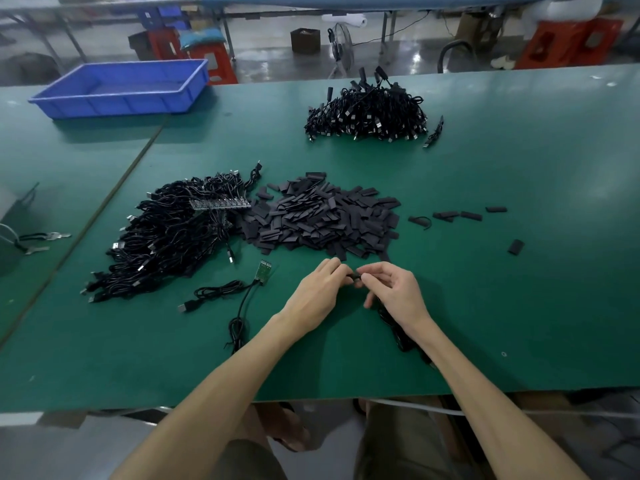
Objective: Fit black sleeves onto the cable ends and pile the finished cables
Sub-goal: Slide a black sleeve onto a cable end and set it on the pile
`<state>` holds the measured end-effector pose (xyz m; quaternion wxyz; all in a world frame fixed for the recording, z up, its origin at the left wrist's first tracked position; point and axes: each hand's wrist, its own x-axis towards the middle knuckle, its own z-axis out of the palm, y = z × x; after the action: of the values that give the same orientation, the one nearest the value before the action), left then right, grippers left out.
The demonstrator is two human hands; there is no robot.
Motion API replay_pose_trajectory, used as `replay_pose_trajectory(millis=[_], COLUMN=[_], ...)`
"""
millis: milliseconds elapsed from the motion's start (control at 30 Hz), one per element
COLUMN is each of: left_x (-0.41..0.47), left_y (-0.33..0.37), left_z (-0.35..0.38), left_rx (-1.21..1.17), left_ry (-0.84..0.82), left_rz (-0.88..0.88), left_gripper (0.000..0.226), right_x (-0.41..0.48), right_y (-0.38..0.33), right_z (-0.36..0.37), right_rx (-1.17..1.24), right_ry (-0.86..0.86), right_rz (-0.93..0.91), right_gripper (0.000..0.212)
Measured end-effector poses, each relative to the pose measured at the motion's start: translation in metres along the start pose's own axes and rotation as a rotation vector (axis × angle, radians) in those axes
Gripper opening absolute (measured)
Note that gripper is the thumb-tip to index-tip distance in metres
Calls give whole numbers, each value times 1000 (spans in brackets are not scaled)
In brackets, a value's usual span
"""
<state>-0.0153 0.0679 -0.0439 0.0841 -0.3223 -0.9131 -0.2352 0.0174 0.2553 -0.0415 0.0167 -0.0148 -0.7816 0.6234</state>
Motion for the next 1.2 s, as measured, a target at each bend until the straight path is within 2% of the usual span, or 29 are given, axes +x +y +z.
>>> replay_pose_trajectory(millis=[400, 800, 933, 1200], left_x=[-1, -2, -1, -1], left_y=[6, 12, 11, 4], left_z=[-3, -8, -6, 1], left_rx=[17, 72, 76, 63], left_ry=[-26, 25, 37, 82], left_rz=[47, 74, 102, 124], left_gripper=[17, 22, 38, 24], right_x=[-1, 2, 4, 5], right_y=[-3, -3, -4, -3], right_z=[-3, 0, -2, -3], right_rx=[28, 53, 117, 192], right_ry=[-40, -37, -49, -49], right_rz=[27, 30, 46, 69], right_gripper=[5, 4, 8, 11])
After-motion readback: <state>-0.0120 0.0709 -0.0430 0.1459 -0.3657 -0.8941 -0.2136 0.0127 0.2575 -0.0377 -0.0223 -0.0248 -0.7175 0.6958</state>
